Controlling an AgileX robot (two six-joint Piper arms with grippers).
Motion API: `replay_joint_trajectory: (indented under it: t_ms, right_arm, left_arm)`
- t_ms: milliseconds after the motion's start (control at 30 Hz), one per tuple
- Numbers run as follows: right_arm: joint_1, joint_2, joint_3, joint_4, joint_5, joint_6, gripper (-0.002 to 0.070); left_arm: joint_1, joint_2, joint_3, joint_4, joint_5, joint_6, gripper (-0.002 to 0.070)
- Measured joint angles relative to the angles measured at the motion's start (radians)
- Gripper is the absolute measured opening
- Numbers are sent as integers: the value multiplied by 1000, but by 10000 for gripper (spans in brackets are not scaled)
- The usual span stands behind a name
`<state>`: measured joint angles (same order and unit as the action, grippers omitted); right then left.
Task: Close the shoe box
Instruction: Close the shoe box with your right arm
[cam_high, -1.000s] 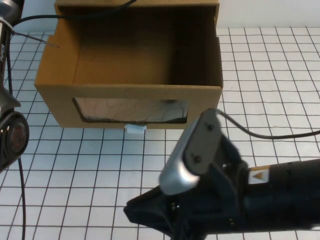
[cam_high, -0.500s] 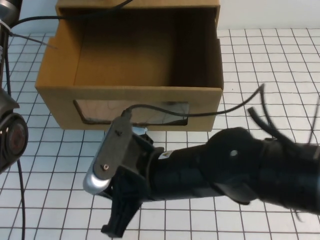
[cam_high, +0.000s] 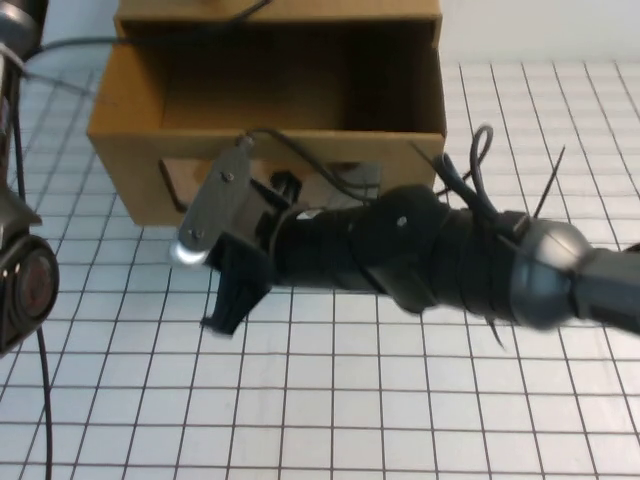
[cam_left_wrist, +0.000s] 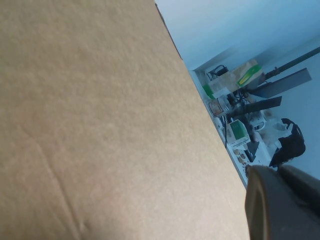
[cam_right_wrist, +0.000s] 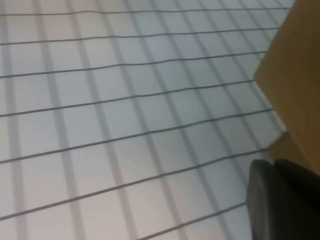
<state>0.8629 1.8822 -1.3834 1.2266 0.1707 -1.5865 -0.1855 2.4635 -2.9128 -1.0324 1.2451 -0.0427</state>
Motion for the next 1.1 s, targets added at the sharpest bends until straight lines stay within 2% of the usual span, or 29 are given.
replay_joint_trajectory:
  t_ms: [200,567,933,1100]
  right_arm:
    - [-92,113,-143,0,27,-2,-13]
    - [-180,241,-376,2,68,-2,-13]
    - [-192,246,-391,23,116,10,-13]
    - [-195,238,-391,23,200,23,-13]
  left_arm:
    - [2,0,0,-4,-2,-2,-2]
    - [2,0,0,-4,-4,-3,-2]
    - [2,-2,-7,0,2,27,-2]
    - [8,-9,-21,26,14,43,-2]
